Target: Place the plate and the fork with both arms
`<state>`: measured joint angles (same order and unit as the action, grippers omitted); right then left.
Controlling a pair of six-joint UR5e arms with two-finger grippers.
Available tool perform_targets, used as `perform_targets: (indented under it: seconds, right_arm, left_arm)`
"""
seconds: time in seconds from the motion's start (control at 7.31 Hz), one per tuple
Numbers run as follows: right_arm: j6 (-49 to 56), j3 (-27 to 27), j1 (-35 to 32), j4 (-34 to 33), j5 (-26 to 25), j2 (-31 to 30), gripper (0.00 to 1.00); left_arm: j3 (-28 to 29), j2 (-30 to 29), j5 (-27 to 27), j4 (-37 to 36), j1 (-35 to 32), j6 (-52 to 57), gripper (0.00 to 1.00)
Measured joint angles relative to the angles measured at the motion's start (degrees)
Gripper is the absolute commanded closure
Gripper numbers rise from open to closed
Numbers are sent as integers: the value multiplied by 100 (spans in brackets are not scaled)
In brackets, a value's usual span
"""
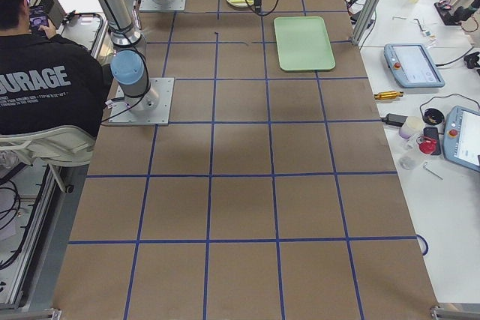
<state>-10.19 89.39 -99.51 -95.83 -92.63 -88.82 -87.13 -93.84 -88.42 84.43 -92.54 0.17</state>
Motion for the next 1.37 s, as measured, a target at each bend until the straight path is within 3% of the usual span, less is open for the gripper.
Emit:
perform_targets:
  seconds: [1.37]
  right_arm:
    - [0,-35,3,3,17,14,0]
  left_arm:
    - [-111,50,-8,-32,-1,-4,0]
